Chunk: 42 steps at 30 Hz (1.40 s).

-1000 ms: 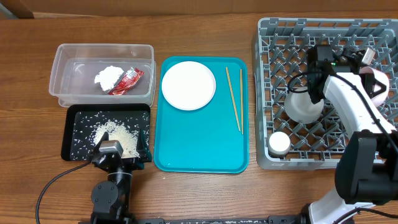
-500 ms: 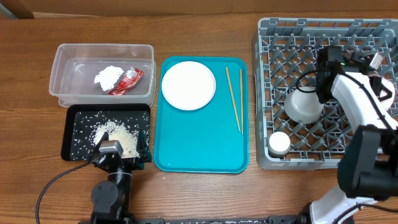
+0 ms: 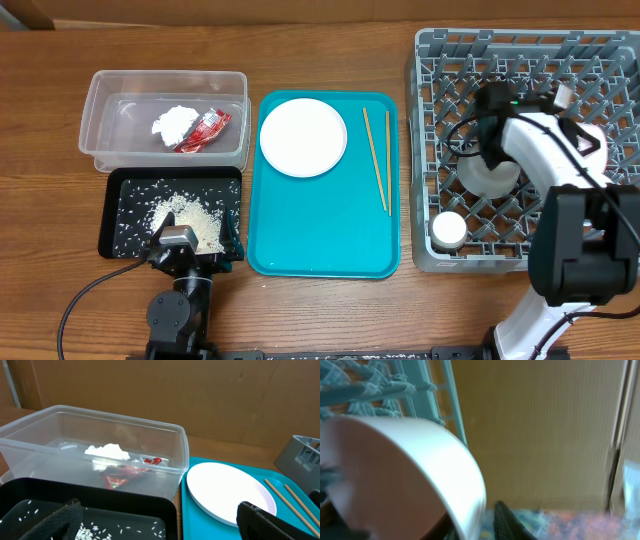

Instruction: Sort waste into correct bins and load items into the dishwasher

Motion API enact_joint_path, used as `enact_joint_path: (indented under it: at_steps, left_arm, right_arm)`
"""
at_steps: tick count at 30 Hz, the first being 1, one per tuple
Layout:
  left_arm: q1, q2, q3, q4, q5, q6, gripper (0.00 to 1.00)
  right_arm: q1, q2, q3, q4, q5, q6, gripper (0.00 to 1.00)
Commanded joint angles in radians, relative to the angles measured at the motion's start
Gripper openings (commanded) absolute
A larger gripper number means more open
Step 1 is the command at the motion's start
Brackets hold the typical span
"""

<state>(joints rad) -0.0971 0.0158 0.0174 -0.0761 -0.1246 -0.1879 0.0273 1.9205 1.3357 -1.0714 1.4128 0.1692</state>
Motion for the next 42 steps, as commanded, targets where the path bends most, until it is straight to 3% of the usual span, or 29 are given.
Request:
enact_joint_path:
  at_steps: [1, 5, 8, 16, 20, 28, 35, 42]
  left_arm:
    - [0.008, -0.010, -0.009, 0.005, -0.009, -0.015, 1.00]
    - [0.008, -0.010, -0.009, 0.005, -0.009, -0.015, 1.00]
    - [0.008, -0.010, -0.009, 0.005, -0.009, -0.015, 1.00]
    - [0.008, -0.010, -0.009, 0.005, -0.009, -0.015, 1.00]
    - [0.008, -0.010, -0.009, 0.005, -0.009, -0.015, 1.00]
    - [0.008, -0.010, -0.009, 0.005, -0.009, -0.015, 1.00]
    - [0.008, -0.010, -0.009, 0.005, -0.009, -0.015, 1.00]
    - [0.008, -0.010, -0.009, 0.005, -0.009, -0.015, 1.00]
  right_arm:
    - [0.053, -0.002, -0.001, -0.019, -0.019, 0.053, 0.37]
    - [0.144, -0.074, 0.013, -0.007, -0.104, 0.120, 0.54]
    - [0.212, -0.125, 0.069, -0.011, -0.278, 0.119, 0.55]
    - [0.399, -0.191, 0.340, -0.151, -1.229, 0.112, 0.54]
    - [0.435, -0.183, 0.324, -0.115, -1.446, 0.113, 0.58]
    - [0.446, -0.063, 0.217, 0.050, -1.484, 0.112, 0.59]
    - [0.439, 0.103, 0.199, 0.209, -1.219, 0.112, 0.59]
    - [0.435, 0.203, 0.186, 0.221, -1.233, 0.116, 0.40]
